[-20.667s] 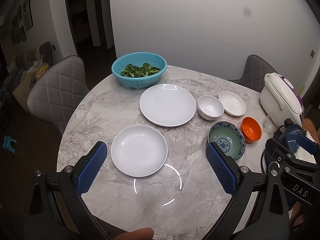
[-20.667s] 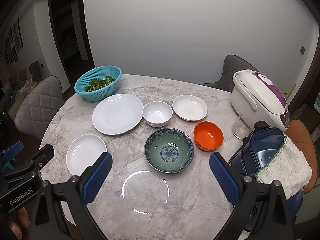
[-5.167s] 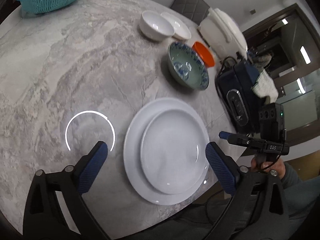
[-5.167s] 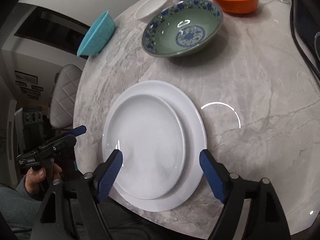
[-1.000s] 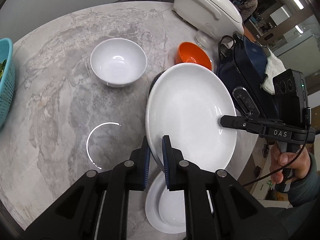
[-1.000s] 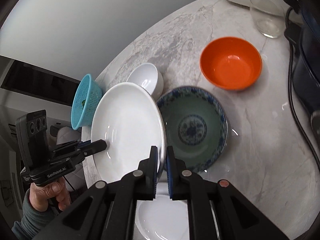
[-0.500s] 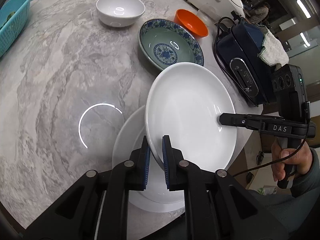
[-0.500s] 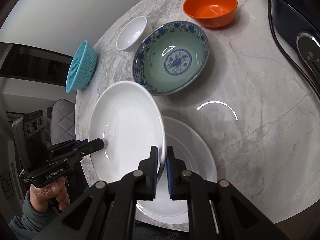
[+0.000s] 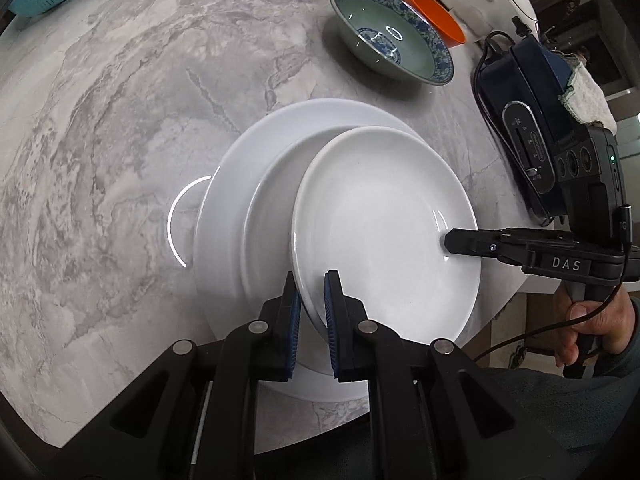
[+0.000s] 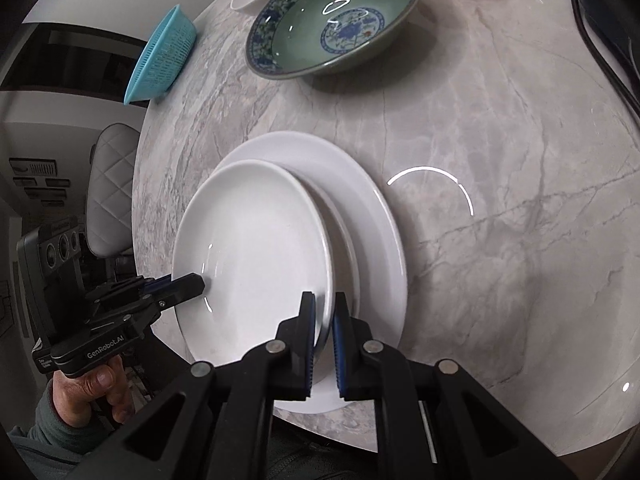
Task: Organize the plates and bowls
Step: 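Carry the held white dish over the stacked white plates with both grippers, then lower the white dish onto the plate stack and open both grippers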
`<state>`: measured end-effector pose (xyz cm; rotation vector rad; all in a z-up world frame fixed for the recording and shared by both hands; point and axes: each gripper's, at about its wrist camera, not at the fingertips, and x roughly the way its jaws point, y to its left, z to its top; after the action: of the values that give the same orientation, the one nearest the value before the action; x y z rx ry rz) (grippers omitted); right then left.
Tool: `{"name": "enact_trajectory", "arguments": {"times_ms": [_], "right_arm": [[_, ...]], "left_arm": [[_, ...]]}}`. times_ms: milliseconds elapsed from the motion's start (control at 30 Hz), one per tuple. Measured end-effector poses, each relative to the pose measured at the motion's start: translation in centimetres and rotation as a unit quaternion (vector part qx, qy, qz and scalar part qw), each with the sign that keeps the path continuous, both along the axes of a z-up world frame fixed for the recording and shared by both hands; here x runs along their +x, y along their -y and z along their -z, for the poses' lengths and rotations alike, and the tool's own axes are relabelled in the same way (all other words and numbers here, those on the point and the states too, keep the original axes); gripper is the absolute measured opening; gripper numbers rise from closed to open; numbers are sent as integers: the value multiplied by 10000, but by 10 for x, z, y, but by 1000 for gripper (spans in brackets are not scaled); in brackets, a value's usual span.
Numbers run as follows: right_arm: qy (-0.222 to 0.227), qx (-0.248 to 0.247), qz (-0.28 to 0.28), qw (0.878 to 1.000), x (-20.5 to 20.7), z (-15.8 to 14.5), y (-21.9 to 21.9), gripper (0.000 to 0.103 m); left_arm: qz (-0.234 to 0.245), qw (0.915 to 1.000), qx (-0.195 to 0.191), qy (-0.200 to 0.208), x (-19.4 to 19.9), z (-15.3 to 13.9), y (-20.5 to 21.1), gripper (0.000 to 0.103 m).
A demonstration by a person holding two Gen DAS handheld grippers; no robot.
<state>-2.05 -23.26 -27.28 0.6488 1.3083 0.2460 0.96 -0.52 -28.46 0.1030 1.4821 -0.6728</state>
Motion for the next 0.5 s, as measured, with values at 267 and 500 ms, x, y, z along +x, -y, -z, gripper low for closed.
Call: {"name": "enact_trajectory", "arguments": {"times_ms": [267,500], "right_arm": [[21,-85,-365,9993,0,9,-10,10],[133,-376,-641,9971,6,4,-15,10]], "left_arm": [[-223,9995,209,57,-9,15,-9,10],[-293,9992,239,137,-7,14,-5,11]]}}
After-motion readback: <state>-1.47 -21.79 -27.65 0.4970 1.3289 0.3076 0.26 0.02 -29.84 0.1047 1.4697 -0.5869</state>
